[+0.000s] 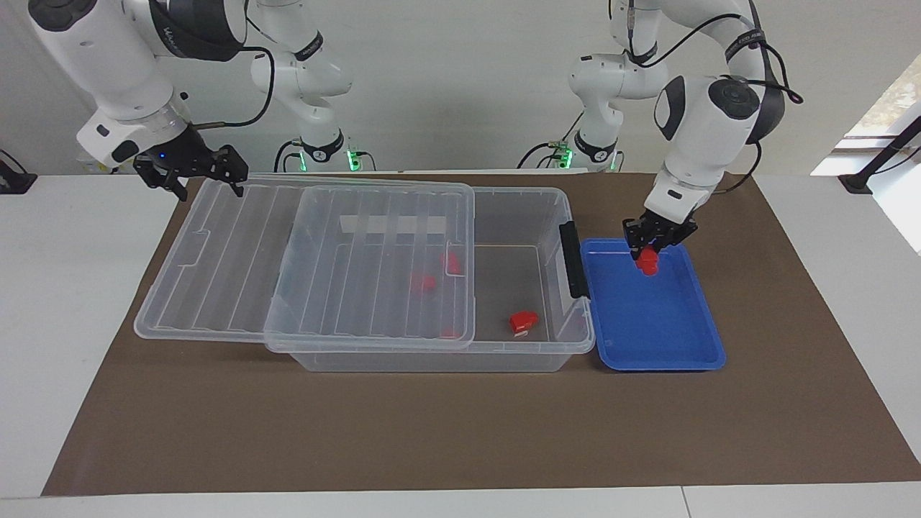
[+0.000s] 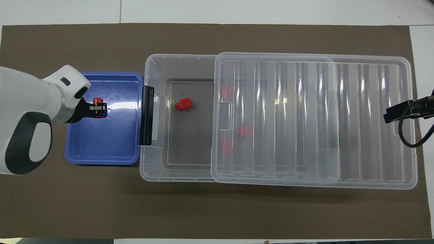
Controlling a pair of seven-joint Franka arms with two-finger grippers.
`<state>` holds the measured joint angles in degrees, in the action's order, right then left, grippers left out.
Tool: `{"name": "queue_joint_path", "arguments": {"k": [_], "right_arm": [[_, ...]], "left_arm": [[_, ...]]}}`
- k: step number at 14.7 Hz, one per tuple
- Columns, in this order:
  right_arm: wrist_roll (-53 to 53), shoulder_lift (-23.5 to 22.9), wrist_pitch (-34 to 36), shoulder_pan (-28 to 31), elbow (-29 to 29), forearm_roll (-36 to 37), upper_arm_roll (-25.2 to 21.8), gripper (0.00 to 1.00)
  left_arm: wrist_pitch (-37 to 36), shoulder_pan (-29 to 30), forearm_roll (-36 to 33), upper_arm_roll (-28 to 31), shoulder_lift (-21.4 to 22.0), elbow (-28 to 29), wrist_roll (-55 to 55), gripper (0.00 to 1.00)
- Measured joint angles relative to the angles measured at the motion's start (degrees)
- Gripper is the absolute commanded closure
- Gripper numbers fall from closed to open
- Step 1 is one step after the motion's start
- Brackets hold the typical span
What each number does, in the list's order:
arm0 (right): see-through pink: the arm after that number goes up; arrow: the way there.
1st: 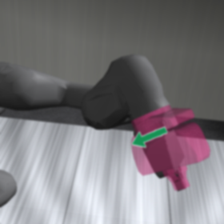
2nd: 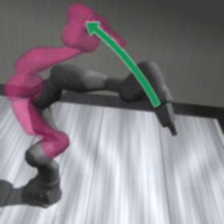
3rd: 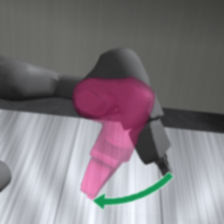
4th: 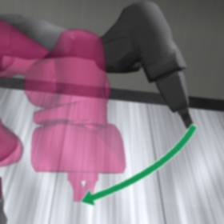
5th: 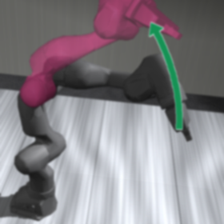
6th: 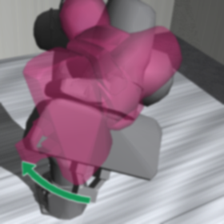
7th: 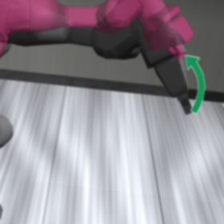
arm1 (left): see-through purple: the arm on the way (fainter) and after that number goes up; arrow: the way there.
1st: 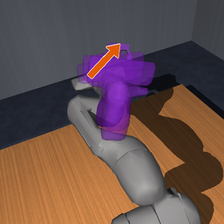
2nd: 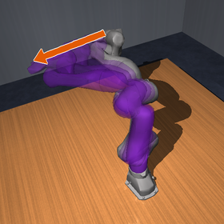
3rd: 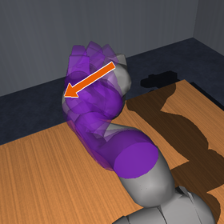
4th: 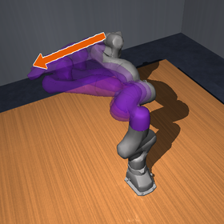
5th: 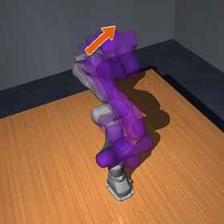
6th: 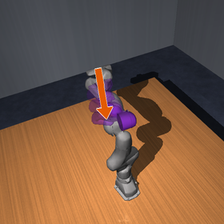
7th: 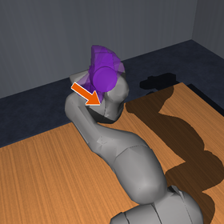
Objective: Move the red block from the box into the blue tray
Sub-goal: 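Lift the red block with the left gripper over the blue tray, then lower the red block into the blue tray and open the left gripper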
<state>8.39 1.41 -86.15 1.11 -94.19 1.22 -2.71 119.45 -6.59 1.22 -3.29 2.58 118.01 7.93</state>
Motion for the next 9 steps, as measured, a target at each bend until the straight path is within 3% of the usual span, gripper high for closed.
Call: {"name": "queue_joint_path", "arguments": {"k": [4,9], "right_arm": [[0.00,0.01,-0.17,0.03,0.09,0.00,0.01,0.00],[0.00,0.01,-1.64,0.03,0.24,0.02,-0.01,0.00]], "left_arm": [[10.12,5.52,0.00,-0.01,-2.39,5.71,-6.37,1.00],[17.28,5.32,-0.01,-0.84,-8.69,6.96,-7.29,1.00]]}}
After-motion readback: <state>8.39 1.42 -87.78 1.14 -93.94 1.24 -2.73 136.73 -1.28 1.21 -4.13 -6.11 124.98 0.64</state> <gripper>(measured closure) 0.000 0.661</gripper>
